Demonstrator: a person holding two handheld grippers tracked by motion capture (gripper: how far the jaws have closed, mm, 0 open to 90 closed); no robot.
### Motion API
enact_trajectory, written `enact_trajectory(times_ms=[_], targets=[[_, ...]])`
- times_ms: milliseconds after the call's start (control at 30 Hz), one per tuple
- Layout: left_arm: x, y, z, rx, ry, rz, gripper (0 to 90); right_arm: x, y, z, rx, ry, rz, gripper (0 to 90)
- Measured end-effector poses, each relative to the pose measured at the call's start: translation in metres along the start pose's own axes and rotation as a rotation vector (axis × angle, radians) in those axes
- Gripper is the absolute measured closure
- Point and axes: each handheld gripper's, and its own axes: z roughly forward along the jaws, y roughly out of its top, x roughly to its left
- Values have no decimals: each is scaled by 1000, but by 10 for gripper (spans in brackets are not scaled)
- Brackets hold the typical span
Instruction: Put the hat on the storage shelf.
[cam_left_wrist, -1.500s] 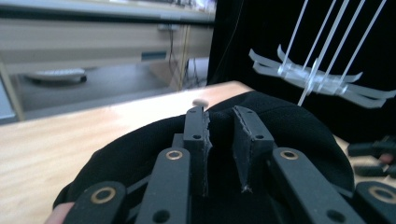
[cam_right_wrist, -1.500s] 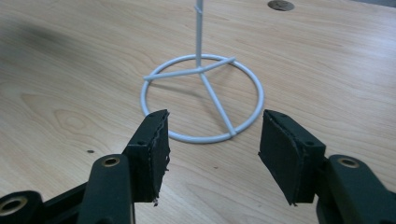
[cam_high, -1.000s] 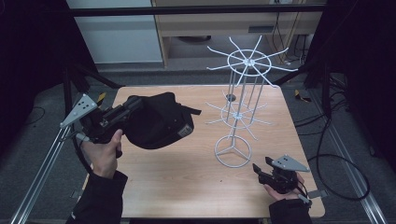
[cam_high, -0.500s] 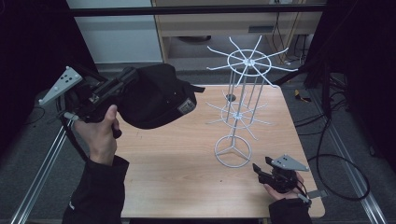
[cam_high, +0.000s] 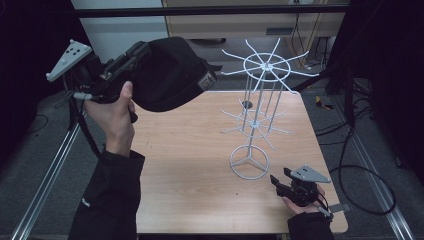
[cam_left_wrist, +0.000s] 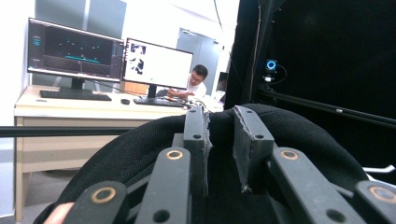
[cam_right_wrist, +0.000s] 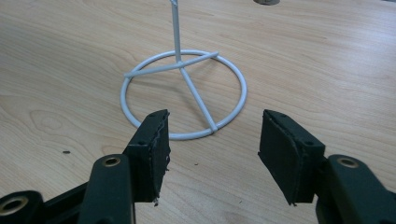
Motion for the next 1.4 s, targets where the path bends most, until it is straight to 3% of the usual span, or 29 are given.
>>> enact_trajectory(times_ms=[233,467,667,1067,1400], targets=[[-14,5,17,-36,3,-23,749,0,0,0,0,6,6,428],[-29,-9,30,-12,-10,-17,749,0,0,0,-2,8,-1,428],[-25,-30,29,10,-41,-54,748,1,0,0,0,11,2,428],[-19,-62,15,76,-68,-38,745,3,0,3,13,15,-4,428],[-21,-91,16,157,-98,-22,744,4,-1,5,19,18,-12,427]])
